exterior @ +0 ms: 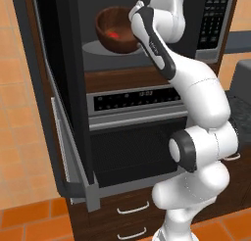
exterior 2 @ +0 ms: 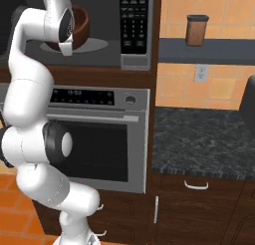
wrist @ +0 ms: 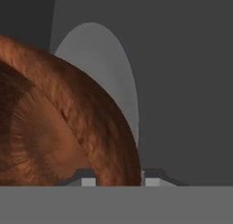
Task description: Pick the tomato from the sink and place it in the bowl. Then pick the bowl and place it in the microwave. Then close the microwave door and press the start button.
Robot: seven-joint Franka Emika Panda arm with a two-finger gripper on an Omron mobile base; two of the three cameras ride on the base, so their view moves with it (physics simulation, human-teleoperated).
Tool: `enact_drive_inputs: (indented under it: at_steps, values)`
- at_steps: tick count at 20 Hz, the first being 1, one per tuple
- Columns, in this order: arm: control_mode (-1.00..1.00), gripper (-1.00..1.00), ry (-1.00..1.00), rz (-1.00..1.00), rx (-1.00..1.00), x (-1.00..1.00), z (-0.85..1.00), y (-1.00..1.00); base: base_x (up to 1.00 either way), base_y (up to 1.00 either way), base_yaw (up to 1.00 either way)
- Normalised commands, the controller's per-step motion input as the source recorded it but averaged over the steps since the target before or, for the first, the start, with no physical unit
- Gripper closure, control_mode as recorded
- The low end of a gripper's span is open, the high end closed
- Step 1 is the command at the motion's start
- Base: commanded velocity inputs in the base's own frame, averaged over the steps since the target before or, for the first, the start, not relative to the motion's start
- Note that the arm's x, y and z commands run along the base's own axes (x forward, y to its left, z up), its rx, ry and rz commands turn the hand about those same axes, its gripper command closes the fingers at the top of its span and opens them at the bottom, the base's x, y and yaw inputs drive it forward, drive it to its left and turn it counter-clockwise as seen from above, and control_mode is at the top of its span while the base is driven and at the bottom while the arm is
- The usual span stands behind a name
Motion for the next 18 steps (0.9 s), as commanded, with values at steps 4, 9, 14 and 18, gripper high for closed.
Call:
enact_drive_inputs:
  at_steps: [4, 9, 14, 18]
  values:
    - [-1.00, -1.00, -0.03, 0.00, 0.00, 0.02, -0.01, 0.00, 0.00, 0.00, 0.00]
    - [-1.00, -1.00, -0.22, 0.00, 0.02, -0.31, 0.00, 0.00, 0.00, 0.00, 0.00]
    - [-1.00, -1.00, -0.26, 0.00, 0.00, -0.83, -0.07, 0.00, 0.00, 0.00, 0.00]
    - [-1.00, -1.00, -0.22, 0.00, -0.02, -0.92, -0.41, -0.03, 0.00, 0.00, 0.00]
